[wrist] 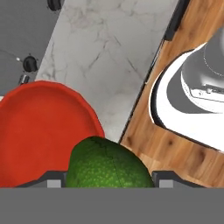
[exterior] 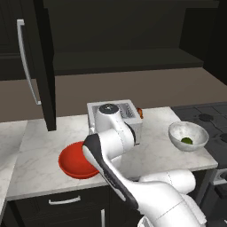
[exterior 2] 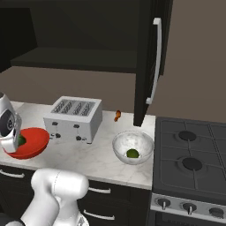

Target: Pick both bowls and place them on the counter. Then place the lime in one bowl and place the avocado in the other bowl.

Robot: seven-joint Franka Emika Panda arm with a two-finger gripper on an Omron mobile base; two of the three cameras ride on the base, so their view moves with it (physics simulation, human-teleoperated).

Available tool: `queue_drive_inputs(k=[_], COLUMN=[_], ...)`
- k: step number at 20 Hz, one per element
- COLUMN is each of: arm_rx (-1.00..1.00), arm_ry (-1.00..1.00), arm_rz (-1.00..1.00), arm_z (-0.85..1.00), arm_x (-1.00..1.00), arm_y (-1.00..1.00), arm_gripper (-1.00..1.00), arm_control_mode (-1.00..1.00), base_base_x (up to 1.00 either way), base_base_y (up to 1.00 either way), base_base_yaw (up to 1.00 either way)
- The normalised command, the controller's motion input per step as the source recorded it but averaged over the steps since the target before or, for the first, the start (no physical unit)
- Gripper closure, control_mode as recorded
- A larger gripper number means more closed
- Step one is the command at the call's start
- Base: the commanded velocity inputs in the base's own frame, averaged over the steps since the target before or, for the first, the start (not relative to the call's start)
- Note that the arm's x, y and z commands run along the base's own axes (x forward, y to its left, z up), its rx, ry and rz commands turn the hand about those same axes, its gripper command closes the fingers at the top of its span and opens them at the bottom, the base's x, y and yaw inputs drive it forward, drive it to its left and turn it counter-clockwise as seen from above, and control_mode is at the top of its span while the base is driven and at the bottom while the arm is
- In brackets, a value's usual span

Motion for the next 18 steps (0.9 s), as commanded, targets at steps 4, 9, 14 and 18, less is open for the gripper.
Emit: queue_drive_inputs(k=[4,9,14,18], arm_rx=[0.00,0.00,0.00,0.00], arm_ry=[0.00,0.00,0.00,0.02], arm_rz=[0.00,0.00,0.00,0.00], arm_z=[-0.32,-0.28,-0.27,-0.24], arm_x=[0.32,0.29,0.29,0.28], arm_y=[0.16,0.24,0.28,0.23], arm_gripper=[1.00,1.00,1.00,1.00], arm_control_mode=[-1.00,-1.00,-1.00,-1.00], base_base_x=[0.00,0.00,0.00,0.00], base_base_y=[0.00,0.00,0.00,0.00], base_base_yaw=[0.00,0.00,0.00,0.00])
